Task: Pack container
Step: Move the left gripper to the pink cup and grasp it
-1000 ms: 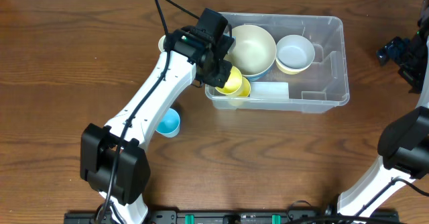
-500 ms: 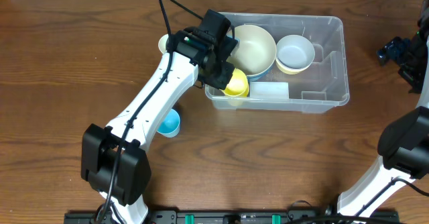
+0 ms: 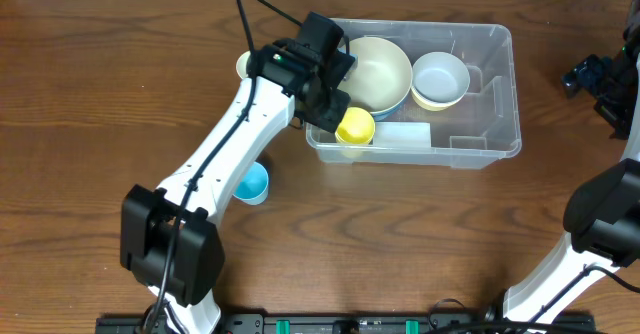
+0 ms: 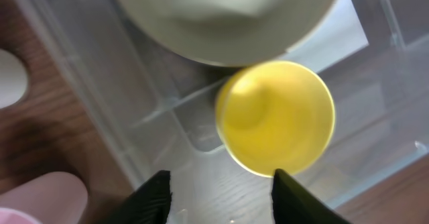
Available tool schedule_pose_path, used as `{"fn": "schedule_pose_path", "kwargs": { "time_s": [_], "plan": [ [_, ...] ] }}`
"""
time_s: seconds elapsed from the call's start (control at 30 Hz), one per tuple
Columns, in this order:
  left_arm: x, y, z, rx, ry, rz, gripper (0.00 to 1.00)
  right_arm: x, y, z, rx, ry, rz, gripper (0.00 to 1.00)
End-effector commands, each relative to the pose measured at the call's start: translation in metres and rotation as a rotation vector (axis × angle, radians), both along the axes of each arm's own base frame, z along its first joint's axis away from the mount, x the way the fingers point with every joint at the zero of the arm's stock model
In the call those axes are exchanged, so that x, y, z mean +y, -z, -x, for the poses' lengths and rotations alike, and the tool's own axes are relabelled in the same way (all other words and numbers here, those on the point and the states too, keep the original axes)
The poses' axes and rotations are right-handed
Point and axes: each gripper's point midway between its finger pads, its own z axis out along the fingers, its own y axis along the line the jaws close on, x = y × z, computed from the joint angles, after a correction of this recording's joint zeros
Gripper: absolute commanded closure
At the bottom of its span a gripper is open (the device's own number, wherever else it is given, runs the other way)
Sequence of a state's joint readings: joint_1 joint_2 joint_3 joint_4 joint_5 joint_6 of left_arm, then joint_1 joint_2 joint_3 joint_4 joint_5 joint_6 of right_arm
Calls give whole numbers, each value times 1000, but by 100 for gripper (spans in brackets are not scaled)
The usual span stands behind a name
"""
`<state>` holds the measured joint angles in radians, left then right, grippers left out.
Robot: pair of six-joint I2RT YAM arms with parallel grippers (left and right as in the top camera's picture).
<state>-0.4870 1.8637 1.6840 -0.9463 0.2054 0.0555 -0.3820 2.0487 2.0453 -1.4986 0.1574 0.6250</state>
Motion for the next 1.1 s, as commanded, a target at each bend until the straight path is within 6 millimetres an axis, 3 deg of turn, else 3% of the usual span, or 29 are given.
{"fn": "schedule_pose_path", "kwargs": {
  "time_s": [0.0, 0.03, 0.13, 0.23, 0.37, 0.5, 0.63, 0.87, 1.07],
  "plan": [
    [31, -49, -17, -133, -94, -4, 29, 0, 0, 1, 3, 15, 9, 1],
    [49, -58, -20, -159, -158, -31, 20, 0, 0, 1, 3, 15, 9, 1],
    [99, -72, -24, -179, -332, -80, 18, 0, 0, 1, 3, 15, 9, 1],
    [144, -71, -21, -131, -480, -99, 15, 0, 0, 1, 3, 15, 9, 1],
    [204, -49, -10, -11, -701, -123, 12, 0, 0, 1, 3, 15, 9, 1],
    [241, -20, 4, 90, -838, -143, 11, 0, 0, 1, 3, 15, 9, 1],
    [258, 6, 13, 145, -884, -149, 11, 0, 0, 1, 3, 15, 9, 1],
    [245, 39, 11, 170, -845, -66, 11, 0, 0, 1, 3, 15, 9, 1],
    [236, 51, 12, 177, -770, -36, 11, 0, 0, 1, 3, 15, 9, 1]
  ]
}}
